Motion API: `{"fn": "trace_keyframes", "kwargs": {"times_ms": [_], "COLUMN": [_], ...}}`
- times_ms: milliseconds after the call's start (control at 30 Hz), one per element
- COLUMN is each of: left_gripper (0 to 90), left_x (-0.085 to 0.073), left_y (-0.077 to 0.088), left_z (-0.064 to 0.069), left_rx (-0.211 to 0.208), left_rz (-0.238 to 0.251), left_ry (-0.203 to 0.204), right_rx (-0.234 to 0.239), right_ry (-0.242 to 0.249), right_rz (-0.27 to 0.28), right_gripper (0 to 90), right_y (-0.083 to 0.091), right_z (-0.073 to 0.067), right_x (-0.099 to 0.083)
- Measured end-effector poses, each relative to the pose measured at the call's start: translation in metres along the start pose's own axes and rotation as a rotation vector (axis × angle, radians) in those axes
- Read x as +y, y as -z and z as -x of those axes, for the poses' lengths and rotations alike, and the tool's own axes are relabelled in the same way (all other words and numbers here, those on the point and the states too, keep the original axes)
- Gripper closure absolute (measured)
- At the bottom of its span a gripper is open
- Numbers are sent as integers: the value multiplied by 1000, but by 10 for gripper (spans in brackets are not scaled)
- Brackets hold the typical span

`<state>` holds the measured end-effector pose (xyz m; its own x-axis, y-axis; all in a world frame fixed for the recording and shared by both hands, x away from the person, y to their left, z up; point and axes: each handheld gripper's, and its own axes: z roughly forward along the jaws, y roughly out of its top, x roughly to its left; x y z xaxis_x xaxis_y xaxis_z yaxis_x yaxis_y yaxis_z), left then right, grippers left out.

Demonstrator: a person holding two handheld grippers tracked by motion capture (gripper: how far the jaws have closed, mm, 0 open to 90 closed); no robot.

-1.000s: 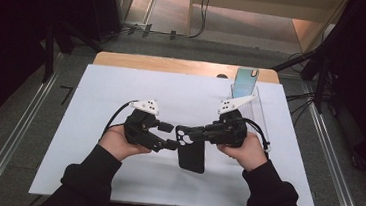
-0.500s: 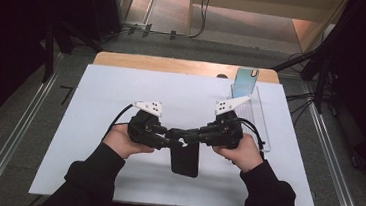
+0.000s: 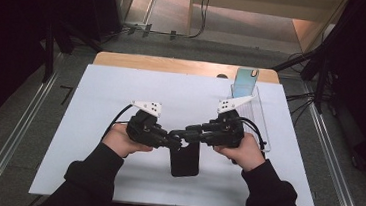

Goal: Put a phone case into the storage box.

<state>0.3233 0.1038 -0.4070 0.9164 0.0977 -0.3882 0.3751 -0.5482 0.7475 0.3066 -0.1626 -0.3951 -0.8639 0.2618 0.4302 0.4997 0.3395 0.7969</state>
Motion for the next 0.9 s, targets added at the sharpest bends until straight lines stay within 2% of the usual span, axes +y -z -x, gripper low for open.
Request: {"fn": "trace_keyframes", "kwargs": {"times_ms": [100,200,233,400,533,633,733,800,833,900], "left_gripper": [772,771,771,770,770,770,770,769,770,769], "left_x": [0,3,3,4,5,5,6,7,7,8], "left_y": [3,7,8,14,20,26,30,32,33,34], "left_z": [0,1,2,2,1,2,3,3,3,4], "left_rx": [26,55,64,120,172,195,238,259,263,279], "left_rz": [1,-9,-5,-9,26,56,67,76,80,87], "left_ry": [13,61,55,94,127,149,177,193,198,216], "right_rx": [-50,-85,-99,-149,-210,-224,-206,-172,-190,-222], "right_ry": [7,17,22,-3,-2,1,13,-13,-19,-15], "right_rz": [34,58,61,69,54,47,38,17,-1,-23], "right_gripper": [451,356,334,283,273,247,190,74,0,0], "right_y": [3,6,7,9,9,8,8,6,3,-1], "right_z": [-1,-2,-1,2,2,3,4,5,5,4], "right_x": [1,1,0,-1,-2,-3,-4,-4,-4,-4]}}
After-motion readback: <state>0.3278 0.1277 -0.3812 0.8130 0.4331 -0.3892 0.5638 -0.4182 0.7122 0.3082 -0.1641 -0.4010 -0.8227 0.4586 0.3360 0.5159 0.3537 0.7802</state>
